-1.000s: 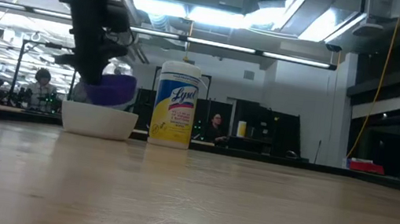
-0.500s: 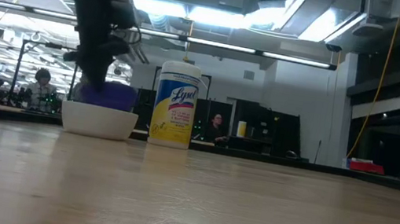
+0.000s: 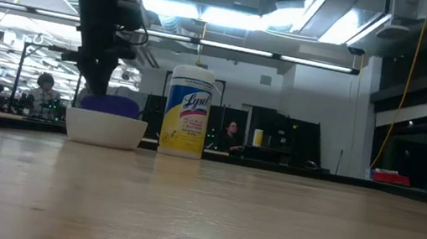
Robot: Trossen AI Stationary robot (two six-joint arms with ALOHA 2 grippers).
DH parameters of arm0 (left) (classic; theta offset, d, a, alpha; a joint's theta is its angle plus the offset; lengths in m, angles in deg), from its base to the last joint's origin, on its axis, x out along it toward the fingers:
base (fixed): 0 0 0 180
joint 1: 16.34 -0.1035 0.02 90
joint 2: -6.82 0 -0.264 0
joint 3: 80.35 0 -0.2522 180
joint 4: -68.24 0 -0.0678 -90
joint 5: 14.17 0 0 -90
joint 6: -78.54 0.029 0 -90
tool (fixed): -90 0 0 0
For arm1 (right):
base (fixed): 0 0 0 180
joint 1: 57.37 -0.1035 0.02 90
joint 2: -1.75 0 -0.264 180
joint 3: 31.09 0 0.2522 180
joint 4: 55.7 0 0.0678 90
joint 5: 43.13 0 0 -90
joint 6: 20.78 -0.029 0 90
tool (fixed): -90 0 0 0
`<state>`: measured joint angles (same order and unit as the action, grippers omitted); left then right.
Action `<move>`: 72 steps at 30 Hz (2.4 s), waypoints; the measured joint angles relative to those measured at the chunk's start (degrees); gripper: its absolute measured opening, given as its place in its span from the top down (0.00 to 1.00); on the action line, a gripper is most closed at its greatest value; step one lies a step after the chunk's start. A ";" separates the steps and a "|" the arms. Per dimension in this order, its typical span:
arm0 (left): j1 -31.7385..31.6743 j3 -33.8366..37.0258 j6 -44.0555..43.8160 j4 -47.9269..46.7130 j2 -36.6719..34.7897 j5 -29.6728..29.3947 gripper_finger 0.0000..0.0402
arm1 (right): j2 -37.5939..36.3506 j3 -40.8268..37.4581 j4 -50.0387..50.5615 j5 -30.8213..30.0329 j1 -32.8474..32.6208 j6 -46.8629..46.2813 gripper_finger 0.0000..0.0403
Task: Nest bowls inside each other
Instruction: Stack the blue bowl on top of the light blue bowl, then stack the green bowl on top of the blue bowl
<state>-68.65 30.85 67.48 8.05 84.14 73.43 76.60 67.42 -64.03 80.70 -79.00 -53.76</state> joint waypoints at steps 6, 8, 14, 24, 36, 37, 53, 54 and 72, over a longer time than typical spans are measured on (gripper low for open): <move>-1.03 0.00 1.16 0.20 0.00 3.56 0.99 | 0.02 0.00 -0.02 0.02 -0.02 0.02 0.63; -0.84 0.02 1.23 -0.26 0.00 3.80 0.99 | 0.01 0.00 -0.02 0.02 -0.02 0.02 0.63; 0.51 0.02 1.78 1.93 0.32 2.66 0.99 | 0.00 0.00 -0.02 0.04 -0.27 0.50 0.63; 2.34 0.15 1.79 3.88 10.08 5.57 1.00 | 0.01 0.00 -0.02 -0.04 -0.35 0.59 0.63; 19.12 -0.09 11.40 22.64 -9.87 13.35 0.97 | -0.74 0.02 8.32 -4.57 -1.92 0.85 0.63; 21.86 -0.08 12.44 20.61 -11.26 16.05 0.96 | -1.50 0.06 15.44 -7.63 -2.13 0.84 0.63; 57.38 0.02 3.83 32.11 -20.28 -11.96 0.92 | -1.25 -9.39 76.61 -11.18 -30.00 -42.32 0.63; 58.25 0.02 4.34 33.16 -20.28 -13.24 0.92 | -0.94 -11.23 74.60 -10.87 -32.49 -44.48 0.63; 62.44 0.02 5.82 41.71 -20.22 -21.05 0.93 | -0.50 -37.77 58.94 -27.40 -41.27 -59.78 0.53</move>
<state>-6.20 30.87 73.30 49.76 63.92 52.38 76.10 29.65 -5.09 53.29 -120.27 -113.53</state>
